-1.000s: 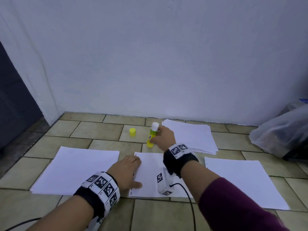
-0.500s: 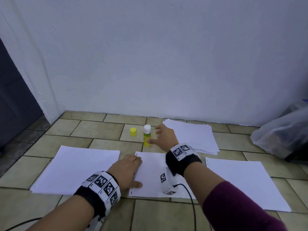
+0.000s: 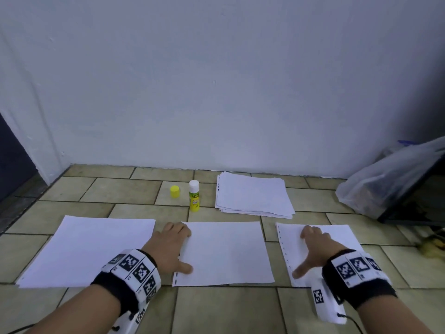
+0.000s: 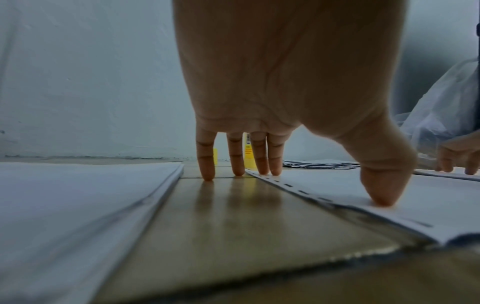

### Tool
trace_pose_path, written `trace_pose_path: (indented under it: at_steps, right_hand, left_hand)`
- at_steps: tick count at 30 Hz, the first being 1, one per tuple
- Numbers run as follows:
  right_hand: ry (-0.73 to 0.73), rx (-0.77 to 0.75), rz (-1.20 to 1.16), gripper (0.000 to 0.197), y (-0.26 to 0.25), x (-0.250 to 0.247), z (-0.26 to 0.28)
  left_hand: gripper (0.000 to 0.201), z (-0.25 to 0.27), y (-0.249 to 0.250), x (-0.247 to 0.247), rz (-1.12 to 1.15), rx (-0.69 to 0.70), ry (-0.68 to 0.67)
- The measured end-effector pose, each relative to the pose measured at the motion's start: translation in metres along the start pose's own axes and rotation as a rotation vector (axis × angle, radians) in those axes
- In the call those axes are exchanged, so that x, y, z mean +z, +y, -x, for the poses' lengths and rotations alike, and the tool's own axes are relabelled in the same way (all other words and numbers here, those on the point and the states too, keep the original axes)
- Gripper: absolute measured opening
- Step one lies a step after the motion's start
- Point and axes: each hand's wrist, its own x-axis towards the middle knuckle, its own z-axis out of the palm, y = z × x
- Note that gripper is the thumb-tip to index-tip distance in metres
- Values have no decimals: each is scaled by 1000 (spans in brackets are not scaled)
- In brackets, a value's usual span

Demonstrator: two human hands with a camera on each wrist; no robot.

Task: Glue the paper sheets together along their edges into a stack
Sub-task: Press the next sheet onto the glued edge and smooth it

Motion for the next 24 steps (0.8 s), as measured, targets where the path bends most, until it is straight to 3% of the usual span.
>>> trace_pose_path:
  at_steps: [3,9,14,18,20,24]
  right_hand:
    - [40,-51,-18,84,5,8,3]
    - [114,-107,-42,21,15,0,3]
    - [344,-51,-53,35,13,-13,15]
    - [455,-112,-103,19,-22,-27,39]
    - [466,-208,-102,11,-55,-29,51]
    - [335,-390,-137,30,-127,-11,59]
  left_hand:
    - [79,2,1,1,20,-9,10]
    - [80,4,1,2,55,-4,-4]
    - [80,6,4,5,3,-8,-50]
    - [83,6,4,5,-14,8,-42]
    - [83,5,6,4,-23,24,-28]
    - [82,4,10,4,3,30,11]
